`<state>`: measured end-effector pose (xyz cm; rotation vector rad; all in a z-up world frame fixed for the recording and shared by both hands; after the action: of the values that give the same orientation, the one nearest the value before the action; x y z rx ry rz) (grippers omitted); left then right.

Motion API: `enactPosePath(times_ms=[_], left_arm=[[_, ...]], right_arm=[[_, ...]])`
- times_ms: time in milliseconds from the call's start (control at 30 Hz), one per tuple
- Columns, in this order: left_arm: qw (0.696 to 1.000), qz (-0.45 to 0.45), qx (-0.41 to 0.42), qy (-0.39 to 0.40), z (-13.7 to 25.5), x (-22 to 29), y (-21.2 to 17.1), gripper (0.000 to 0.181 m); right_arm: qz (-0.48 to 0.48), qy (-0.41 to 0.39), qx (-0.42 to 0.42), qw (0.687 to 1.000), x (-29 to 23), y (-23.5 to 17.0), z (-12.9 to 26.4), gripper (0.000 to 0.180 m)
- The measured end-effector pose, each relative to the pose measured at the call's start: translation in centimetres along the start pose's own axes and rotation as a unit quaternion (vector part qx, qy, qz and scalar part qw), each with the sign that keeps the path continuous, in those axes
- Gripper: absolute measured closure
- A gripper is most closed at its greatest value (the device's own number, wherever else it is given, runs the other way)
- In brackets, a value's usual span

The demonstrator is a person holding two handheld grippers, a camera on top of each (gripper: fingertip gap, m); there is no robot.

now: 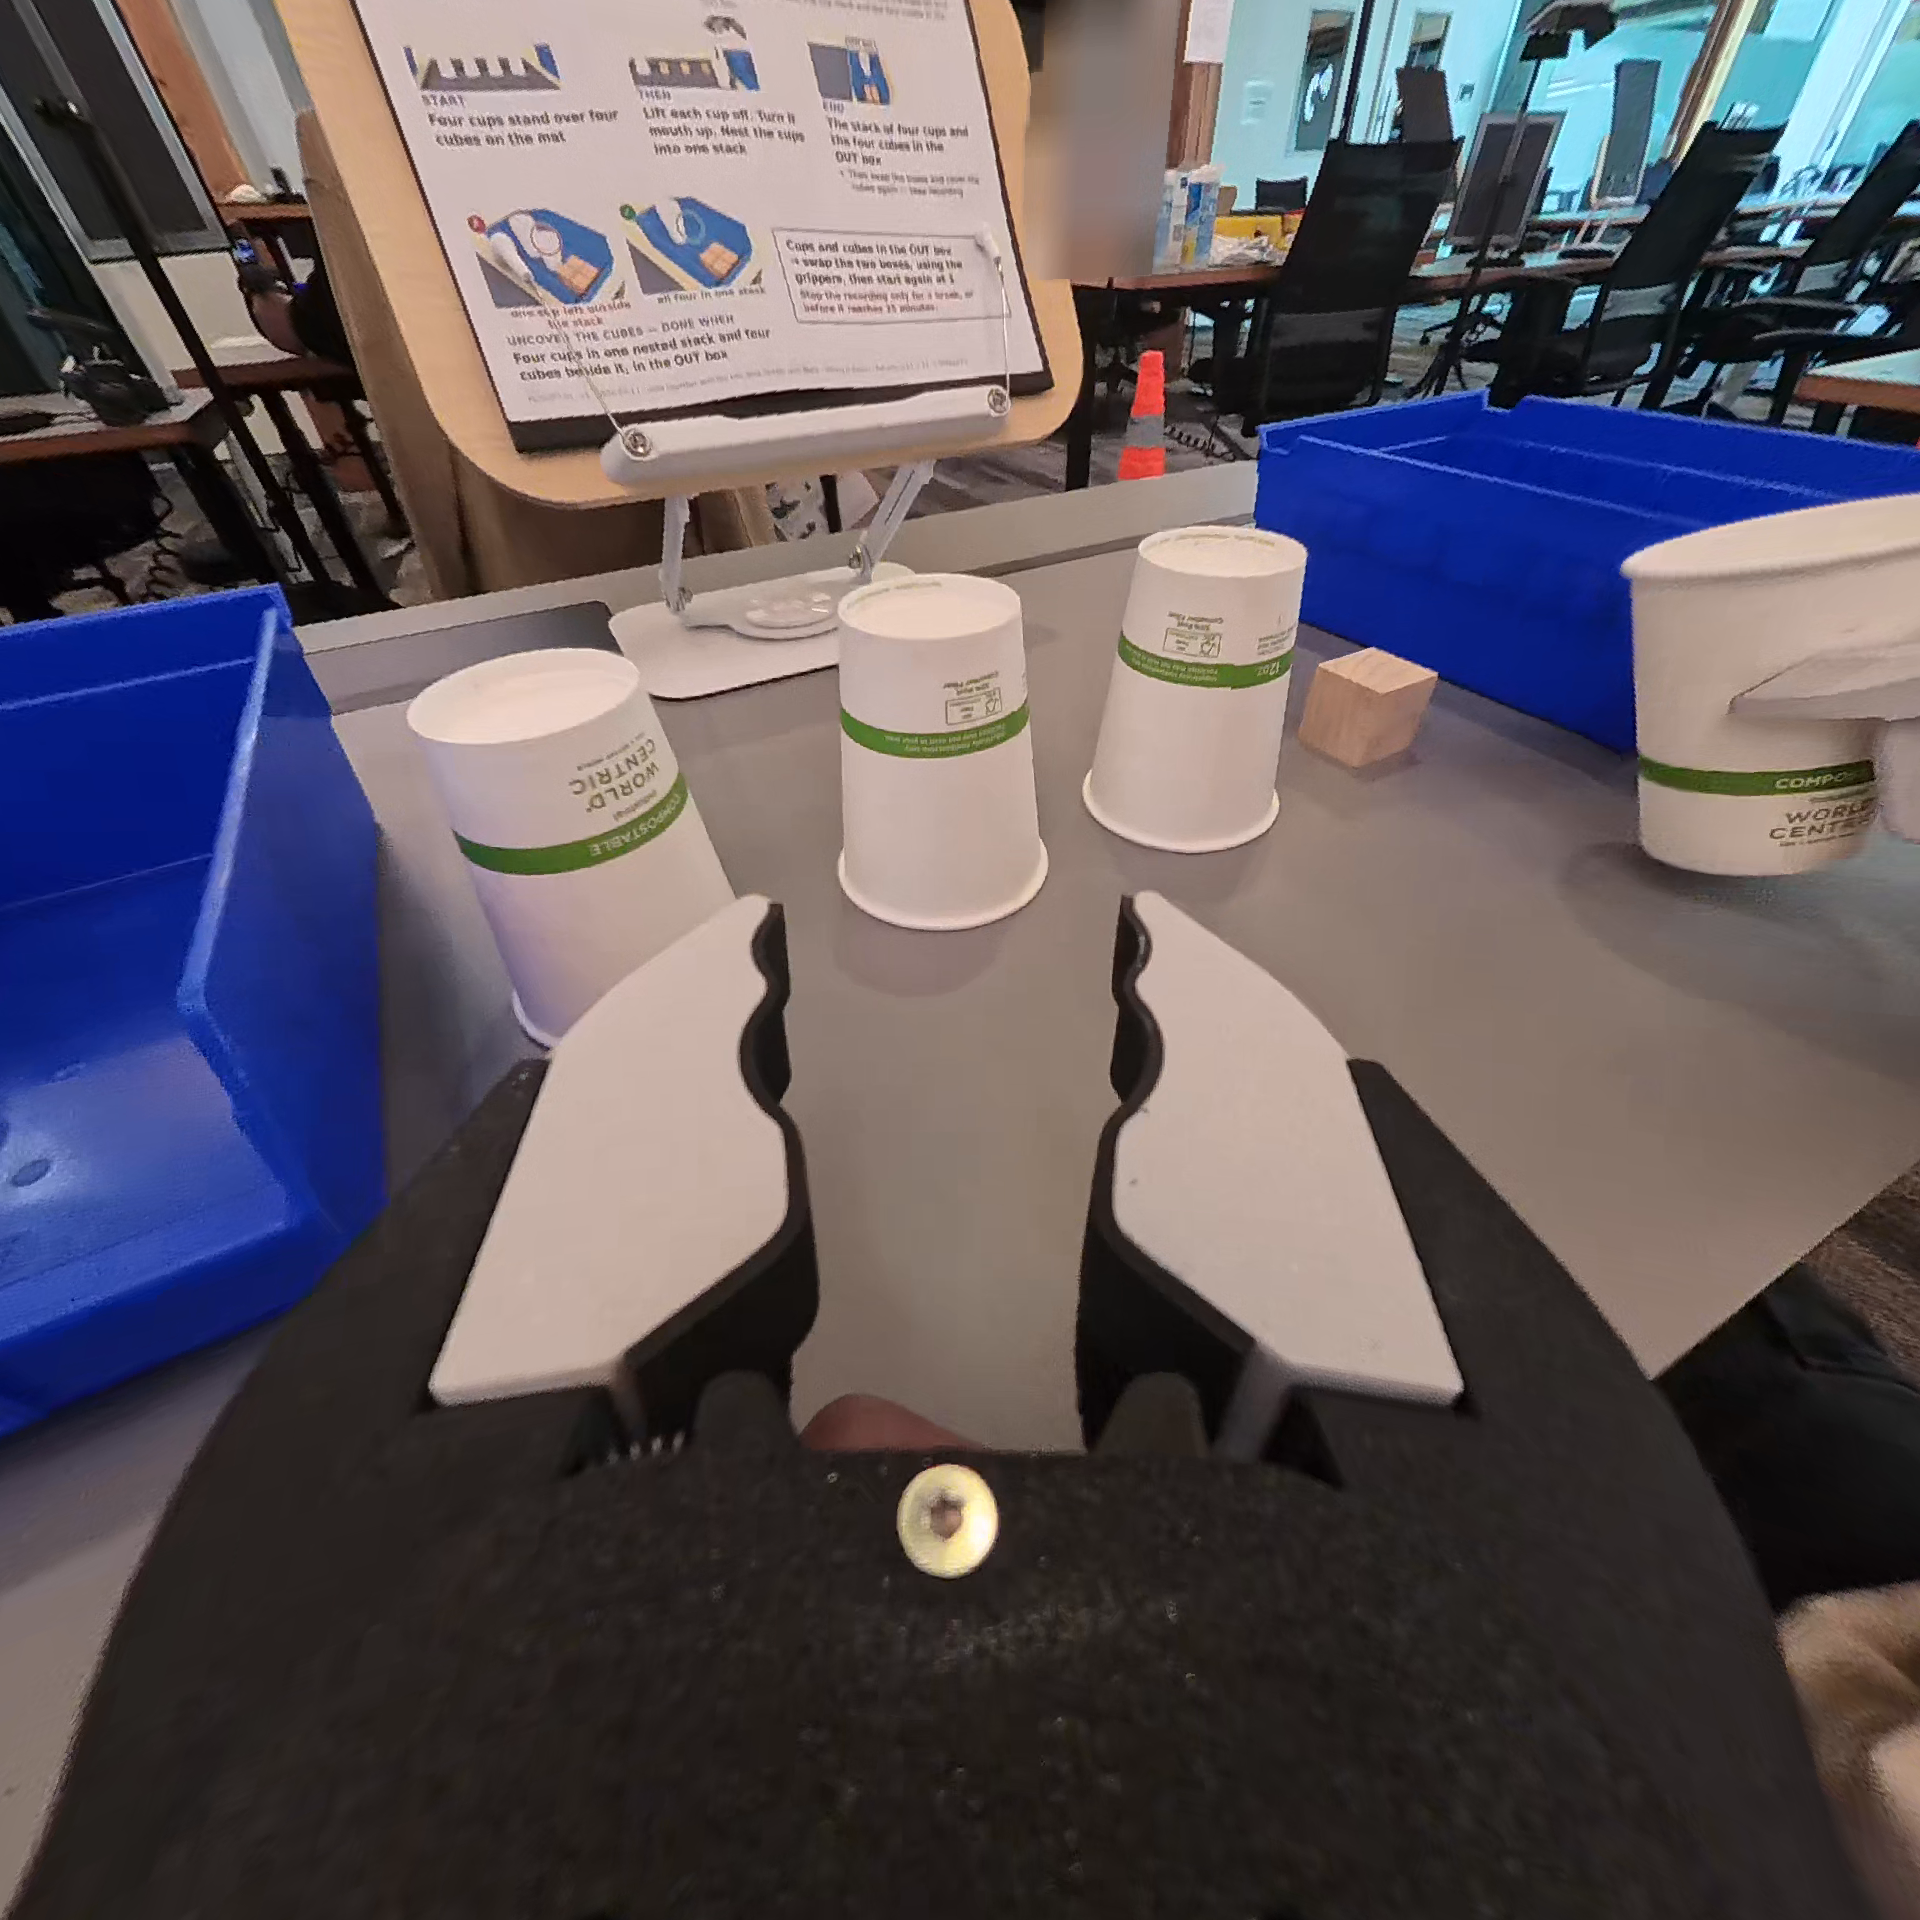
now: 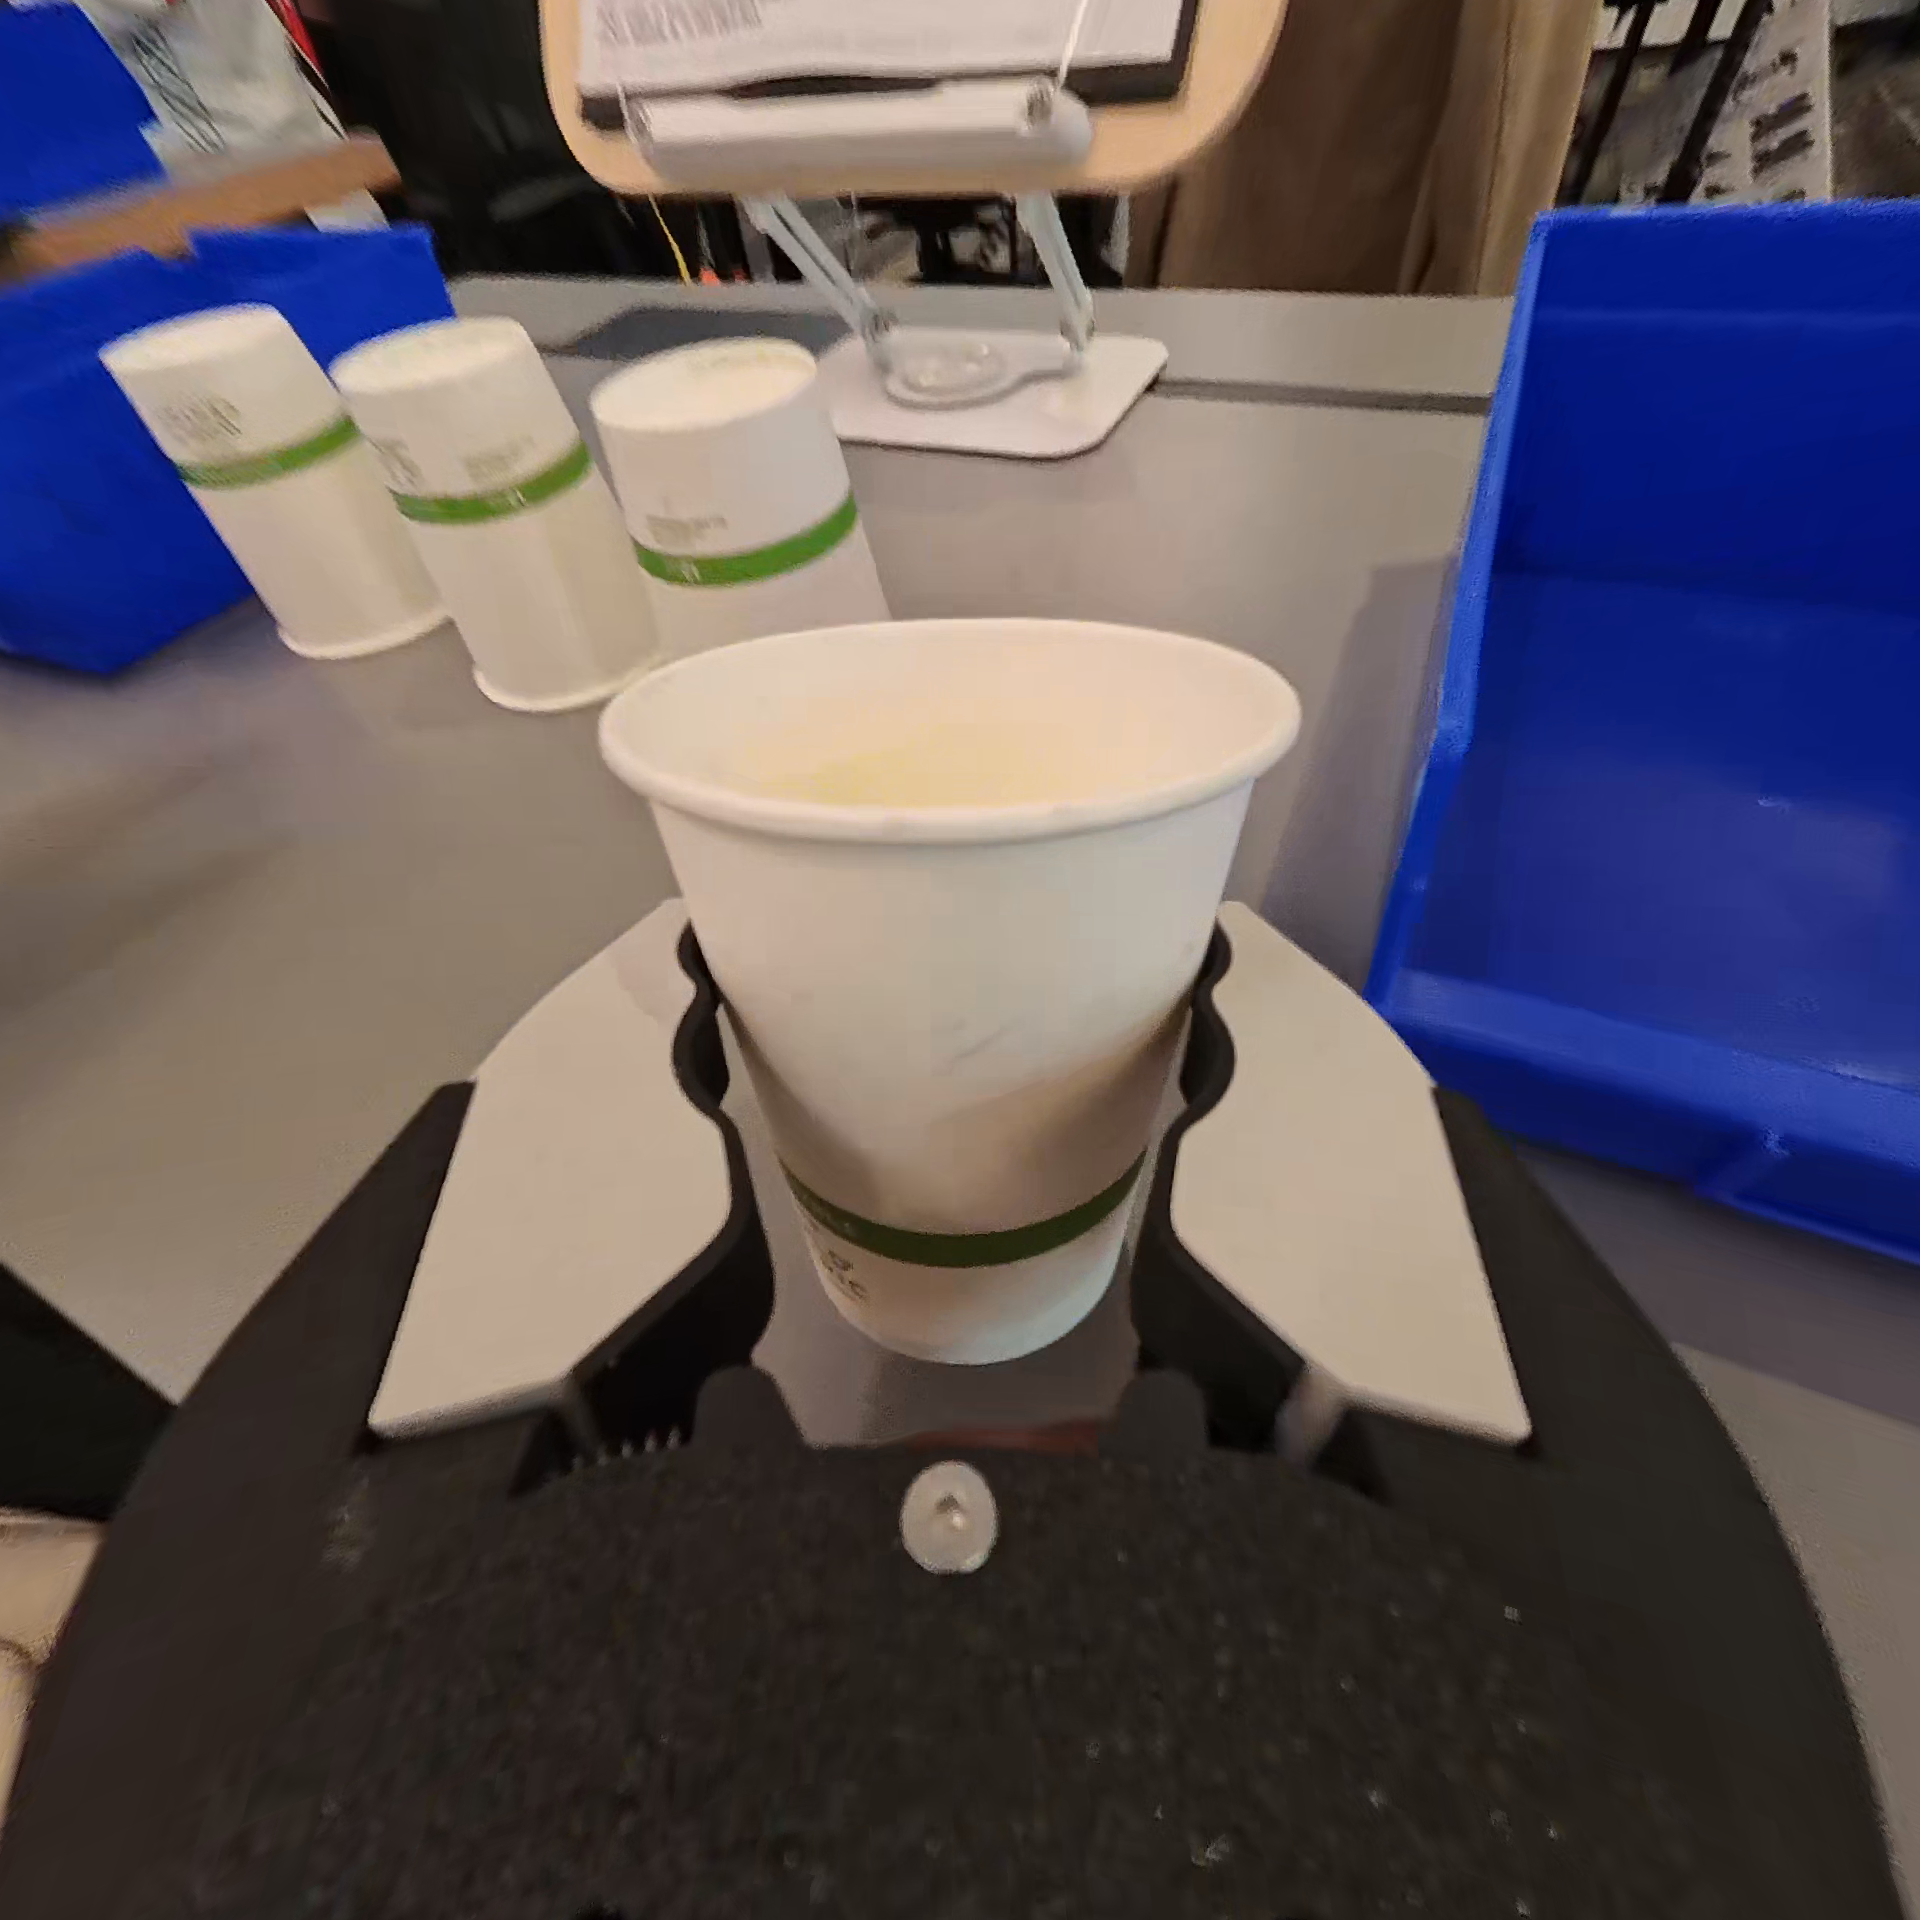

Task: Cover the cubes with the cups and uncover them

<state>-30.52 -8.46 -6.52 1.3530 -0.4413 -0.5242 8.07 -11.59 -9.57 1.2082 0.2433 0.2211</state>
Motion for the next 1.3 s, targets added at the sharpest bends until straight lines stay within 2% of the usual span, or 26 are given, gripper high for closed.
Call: enactPosePath(times_ms=[333,800,1000,1167,1233,1300], left_arm=[[0.999,-0.008,-0.037,-0.027,-1.1,1.1,-1.7,0.121],[0.998,0.032,-0.047,-0.019,-1.3,-0.1,-1.8,0.120],[0.998,0.046,-0.048,-0.016,-1.3,-0.6,-1.8,0.120],[0.997,0.054,-0.060,-0.014,-1.4,-0.8,-2.0,0.120],[0.997,0.055,-0.058,-0.018,-1.3,-0.7,-1.8,0.120],[0.997,0.053,-0.054,-0.017,-1.2,-0.7,-1.6,0.120]], right_arm=[[0.009,-0.015,-0.073,0.997,0.6,-1.1,1.1,0.092],[0.022,-0.013,-0.029,0.999,0.5,-1.3,1.3,0.086],[0.049,-0.020,0.018,0.998,0.2,0.3,3.1,0.081],[0.065,-0.048,0.022,0.996,0.5,1.3,4.3,0.082],[0.084,-0.073,0.040,0.993,0.7,3.3,6.0,0.083],[0.111,-0.055,0.050,0.991,0.2,6.3,7.2,0.086]])
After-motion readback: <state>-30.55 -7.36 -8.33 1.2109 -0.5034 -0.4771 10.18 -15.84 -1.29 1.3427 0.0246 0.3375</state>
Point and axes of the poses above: each gripper's, where its closed fingertips meet, z back along the fingers, y out of its top, x = y × z across the jaws, the point moved 8 cm from there along z, back along the fingers, and after that the axes turned 2 degrees about z, right-handed, at the moved point
